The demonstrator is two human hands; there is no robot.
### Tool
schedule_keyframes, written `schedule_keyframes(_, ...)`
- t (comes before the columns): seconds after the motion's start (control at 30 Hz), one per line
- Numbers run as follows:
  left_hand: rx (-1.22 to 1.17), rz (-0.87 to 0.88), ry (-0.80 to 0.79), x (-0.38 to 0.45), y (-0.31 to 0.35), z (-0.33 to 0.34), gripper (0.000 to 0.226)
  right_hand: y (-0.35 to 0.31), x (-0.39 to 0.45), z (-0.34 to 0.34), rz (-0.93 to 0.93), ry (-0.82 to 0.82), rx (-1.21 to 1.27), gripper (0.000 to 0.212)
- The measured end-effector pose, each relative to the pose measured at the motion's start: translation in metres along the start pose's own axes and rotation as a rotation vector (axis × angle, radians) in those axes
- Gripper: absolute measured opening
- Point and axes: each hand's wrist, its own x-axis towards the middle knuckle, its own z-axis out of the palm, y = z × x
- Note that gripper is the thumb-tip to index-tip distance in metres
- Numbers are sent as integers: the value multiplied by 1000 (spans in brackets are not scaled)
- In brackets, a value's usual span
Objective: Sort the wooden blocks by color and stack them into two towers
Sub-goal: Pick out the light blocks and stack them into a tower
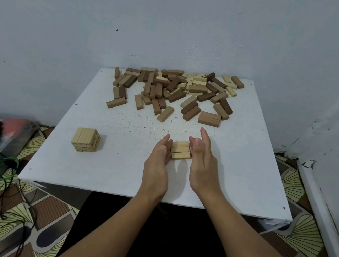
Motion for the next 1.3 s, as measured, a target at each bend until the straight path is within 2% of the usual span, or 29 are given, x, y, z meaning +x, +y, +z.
schedule_keyframes(0.27, 41, 12, 14, -7, 8, 0, 74, 1, 1, -1, -11, 27, -34, 82)
schedule_keyframes(0.37, 18, -2, 19, -6, 7, 0, 62, 2, 1, -1, -14, 36, -42, 80)
schedule_keyframes(0.57, 33, -12, -20, -5, 8, -1, 57, 0, 0, -3, -4, 52, -17, 78)
schedule_keyframes(0.63, 88, -11, -50, -3, 9, -6, 51, -3, 1, -5, 13, 34, 20, 71)
schedule_keyframes(0.7, 277, 65, -64, 1, 14, -15, 42, -7, 2, -12, 17, -15, 33, 54)
schedule_keyframes(0.8, 557, 196, -23, 17, 22, -36, 41, -12, 13, -30, -92, -71, -219, 46)
schedule_keyframes(0.9, 707, 115, -84, 32, 26, -51, 20, -17, 27, -56, -84, -208, -448, 52)
schedule_keyframes(0.97, 704, 61, -166, 36, 23, -56, 17, -18, 33, -70, 10, -322, -493, 62)
schedule_keyframes(1.03, 680, 50, -204, 37, 20, -60, 23, -16, 35, -78, 43, -353, -494, 66)
schedule_keyframes(1.3, 660, 114, -83, 40, 8, -53, 19, -2, 39, -66, -53, -302, -644, 52)
